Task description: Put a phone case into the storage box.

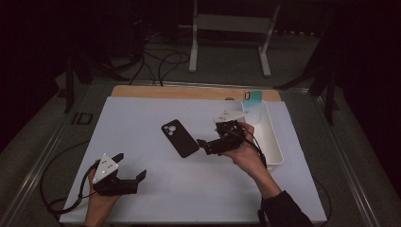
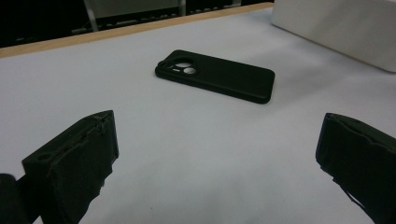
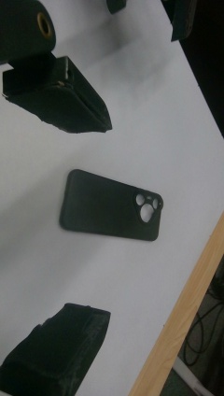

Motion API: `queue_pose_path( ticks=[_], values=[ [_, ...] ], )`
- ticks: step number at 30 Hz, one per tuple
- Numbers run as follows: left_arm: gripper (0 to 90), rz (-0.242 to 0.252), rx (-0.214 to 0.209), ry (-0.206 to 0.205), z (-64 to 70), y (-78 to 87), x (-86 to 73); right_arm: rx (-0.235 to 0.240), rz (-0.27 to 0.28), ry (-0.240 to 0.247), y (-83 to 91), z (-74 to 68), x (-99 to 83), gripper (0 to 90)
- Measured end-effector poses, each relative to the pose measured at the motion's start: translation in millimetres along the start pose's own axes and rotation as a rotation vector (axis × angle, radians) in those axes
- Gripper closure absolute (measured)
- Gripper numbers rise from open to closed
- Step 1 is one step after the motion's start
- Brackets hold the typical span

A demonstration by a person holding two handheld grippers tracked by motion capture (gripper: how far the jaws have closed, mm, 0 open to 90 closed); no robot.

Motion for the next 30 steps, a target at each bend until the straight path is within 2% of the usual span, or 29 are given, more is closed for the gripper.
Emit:
queue_pose_path(
  ticks=[11, 15, 18, 20, 30],
  values=[
    [0.0, -0.002, 0.000, 0.000, -0.1, 0.1, -0.2, 0.004, -0.082, 0.009, -37.8, -8.9, 11.7, 8.4],
    [0.0, -0.002, 0.001, -0.001, -0.7, 0.7, -0.3, -0.011, -0.134, 0.026, -55.9, -11.1, 12.5, 8.5],
    [0.0, 0.001, 0.001, 0.001, -1.1, 1.0, -0.4, -0.013, -0.147, 0.031, -60.2, -11.7, 12.7, 8.4],
    [0.0, 0.002, 0.002, 0.003, -1.4, 1.4, -0.6, -0.016, -0.177, 0.041, -77.6, -16.7, 13.4, 8.4],
    [0.0, 0.003, 0.002, 0.006, -2.0, 1.7, -1.0, -0.015, -0.244, 0.043, -106.8, -20.4, 12.3, 8.4]
  ],
)
Point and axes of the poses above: each handheld gripper's, and its own axes: y roughly backward along the jaws, x roughly out of its top, z roughly to its right, the point moved 1 cm from there along -y, roughly forward along the jaws, and after that the axes turned 6 degrees about -x, right-handed, at the moved point
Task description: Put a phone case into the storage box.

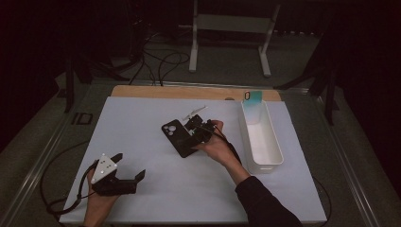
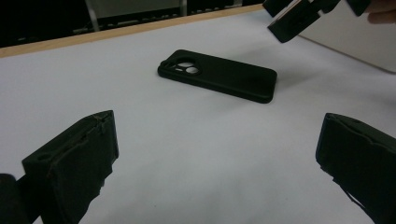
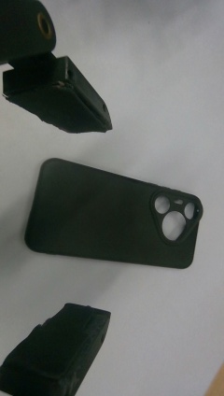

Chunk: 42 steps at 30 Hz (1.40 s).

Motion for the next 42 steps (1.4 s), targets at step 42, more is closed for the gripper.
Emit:
queue_pose_path(
  ticks=[42],
  values=[
    [0.0, -0.005, -0.003, 0.000, -0.4, 0.2, -1.3, -0.012, -0.186, -0.037, -67.5, -7.8, -4.0, 8.5]
  ],
)
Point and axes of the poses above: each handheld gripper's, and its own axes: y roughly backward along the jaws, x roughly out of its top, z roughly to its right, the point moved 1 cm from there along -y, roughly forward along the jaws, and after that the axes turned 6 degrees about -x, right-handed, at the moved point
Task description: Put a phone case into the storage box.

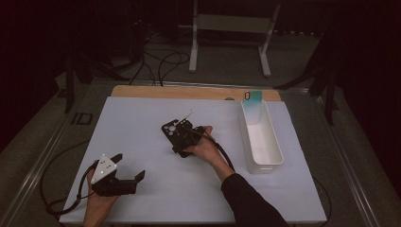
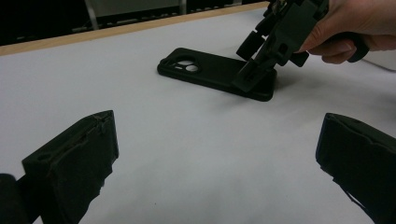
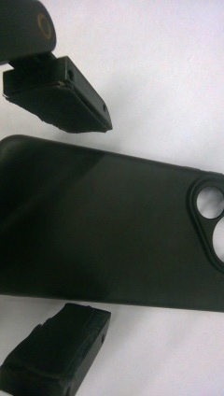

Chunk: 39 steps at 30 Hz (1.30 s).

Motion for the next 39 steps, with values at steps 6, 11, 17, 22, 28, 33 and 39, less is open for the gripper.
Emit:
queue_pose_path(
  ticks=[6, 11, 17, 22, 28, 33, 39],
  values=[
    [0.0, -0.003, -0.001, 0.000, 0.1, -0.2, -0.1, -0.015, -0.036, -0.013, -4.5, -0.5, 0.0, 10.3],
    [0.0, -0.002, 0.000, 0.001, -0.1, 0.1, -0.3, -0.020, -0.052, -0.007, -7.4, -1.0, -1.9, 10.2],
    [0.0, -0.002, 0.001, 0.000, -0.1, 0.3, -0.2, -0.030, -0.068, 0.018, -6.8, -2.5, -1.6, 11.7],
    [0.0, -0.004, 0.001, -0.002, 0.1, 0.3, -0.3, -0.038, -0.072, 0.073, -3.0, -6.1, -3.2, 13.9],
    [0.0, -0.002, 0.003, 0.001, 0.0, 0.5, -0.4, -0.055, -0.034, 0.058, 0.9, -9.4, -7.0, 14.7],
    [0.0, -0.006, 0.004, 0.000, -0.1, 0.3, -0.6, -0.051, 0.027, 0.025, 11.5, -7.3, -9.0, 15.1],
    [0.0, -0.008, 0.005, 0.008, 0.0, 0.0, -0.1, -0.046, 0.133, 0.019, 32.6, -4.5, -15.2, 15.0]
  ],
)
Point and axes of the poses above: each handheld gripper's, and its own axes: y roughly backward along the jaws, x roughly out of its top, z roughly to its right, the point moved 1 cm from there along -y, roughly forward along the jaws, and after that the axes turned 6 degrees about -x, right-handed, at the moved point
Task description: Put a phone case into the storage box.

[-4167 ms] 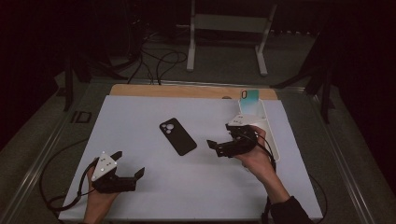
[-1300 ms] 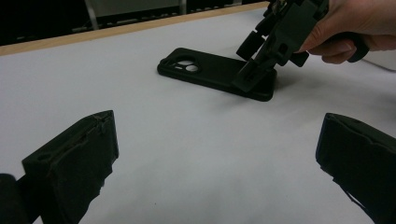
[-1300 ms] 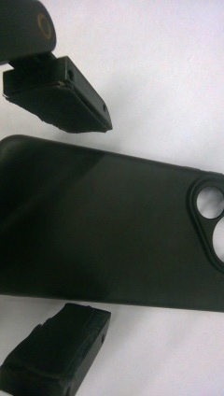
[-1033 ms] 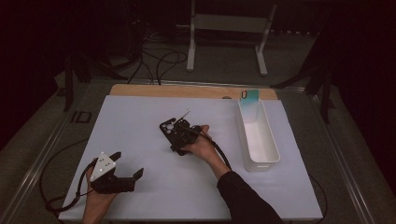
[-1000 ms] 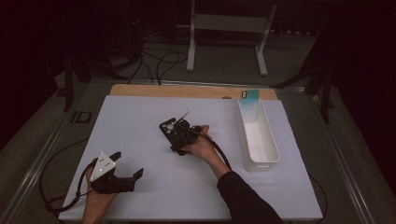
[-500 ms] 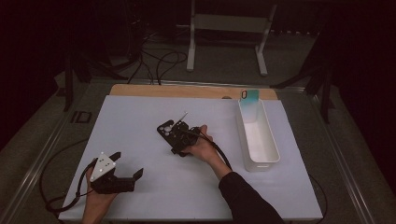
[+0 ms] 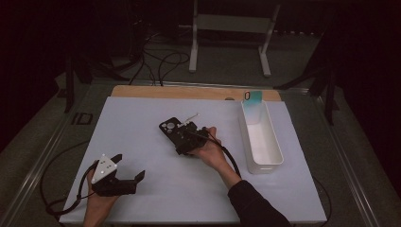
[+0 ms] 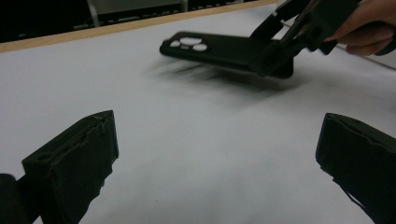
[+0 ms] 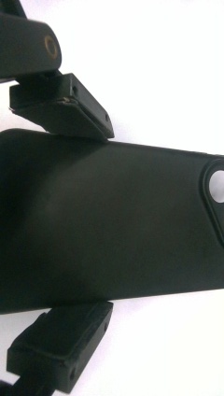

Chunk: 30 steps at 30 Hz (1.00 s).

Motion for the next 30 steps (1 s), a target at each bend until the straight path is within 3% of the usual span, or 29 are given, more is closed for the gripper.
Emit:
queue_pose_path(
  ticks=[9, 12, 17, 24, 30],
  values=[
    [0.0, 0.025, -0.017, 0.041, 3.5, 0.9, 6.3, 0.014, 0.175, -0.016, 35.5, -0.3, -8.6, 15.0],
    [0.0, 0.027, -0.013, 0.046, 4.8, 1.3, 8.7, 0.024, 0.212, -0.014, 44.8, -1.2, -12.3, 14.9],
    [0.0, 0.056, -0.001, 0.095, 3.1, 4.8, 15.2, 0.025, 0.265, -0.011, 58.7, -1.5, -20.1, 14.8],
    [0.0, 0.058, -0.012, 0.073, 13.0, 1.1, 28.4, 0.022, 0.309, -0.011, 70.7, -1.2, -26.6, 14.8],
    [0.1, 0.042, -0.053, 0.064, 25.3, -7.4, 46.8, 0.034, 0.355, 0.016, 87.0, -5.4, -34.7, 14.7]
  ],
)
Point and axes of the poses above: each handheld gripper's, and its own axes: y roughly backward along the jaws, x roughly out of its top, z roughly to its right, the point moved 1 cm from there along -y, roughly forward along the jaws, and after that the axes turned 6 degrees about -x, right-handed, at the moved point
